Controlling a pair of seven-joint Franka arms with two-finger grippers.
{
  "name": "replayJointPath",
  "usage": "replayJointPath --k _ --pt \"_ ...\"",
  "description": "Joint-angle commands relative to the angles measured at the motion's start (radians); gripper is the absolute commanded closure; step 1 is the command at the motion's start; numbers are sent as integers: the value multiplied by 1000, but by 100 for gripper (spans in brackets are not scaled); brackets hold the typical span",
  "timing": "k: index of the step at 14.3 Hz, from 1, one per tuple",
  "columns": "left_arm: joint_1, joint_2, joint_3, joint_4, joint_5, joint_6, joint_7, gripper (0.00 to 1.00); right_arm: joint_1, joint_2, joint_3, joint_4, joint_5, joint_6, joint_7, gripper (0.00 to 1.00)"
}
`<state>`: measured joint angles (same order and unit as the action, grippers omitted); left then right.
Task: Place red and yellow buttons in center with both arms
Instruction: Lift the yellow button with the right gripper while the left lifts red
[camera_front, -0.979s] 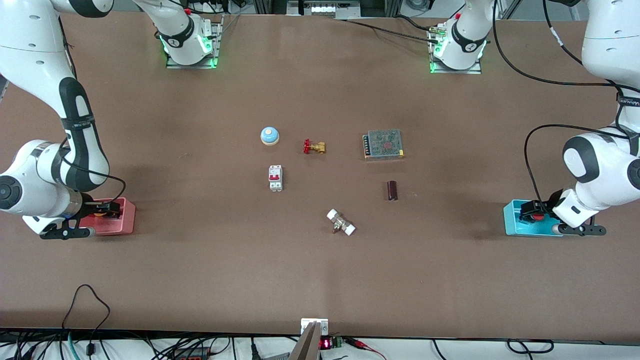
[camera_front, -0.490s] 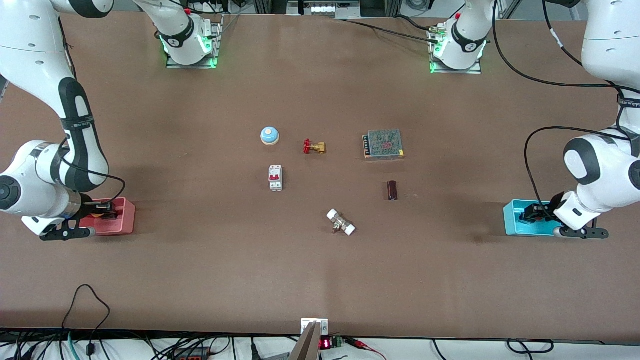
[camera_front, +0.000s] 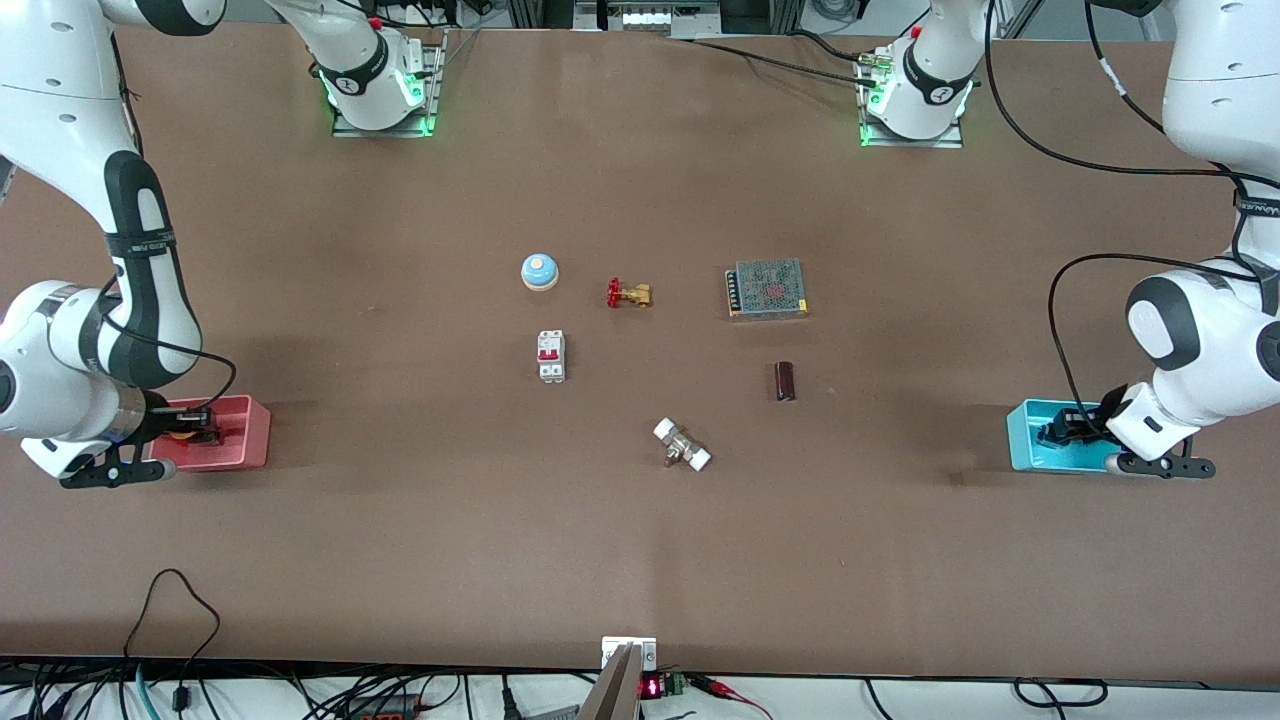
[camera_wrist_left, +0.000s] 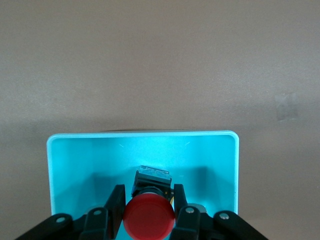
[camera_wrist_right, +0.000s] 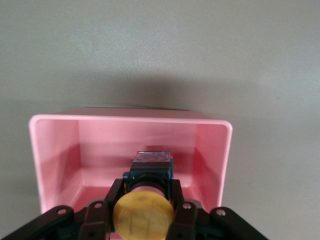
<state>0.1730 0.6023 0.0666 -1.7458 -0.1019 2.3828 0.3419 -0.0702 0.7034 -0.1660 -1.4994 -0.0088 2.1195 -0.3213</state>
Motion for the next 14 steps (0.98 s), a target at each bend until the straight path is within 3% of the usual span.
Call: replayJointPath --k 1,6,11,14 --pt "3 19 2 20 -36 -5 43 55 -10 -79 14 18 7 -122 -24 58" --pt "6 28 2 19 -36 -4 45 55 68 -212 17 18 35 -220 4 58" --pt "6 28 2 20 -36 -4 45 55 222 -182 23 8 59 -207 211 58" --pt "5 27 2 26 -36 -7 42 95 292 -153 23 8 118 -199 274 58"
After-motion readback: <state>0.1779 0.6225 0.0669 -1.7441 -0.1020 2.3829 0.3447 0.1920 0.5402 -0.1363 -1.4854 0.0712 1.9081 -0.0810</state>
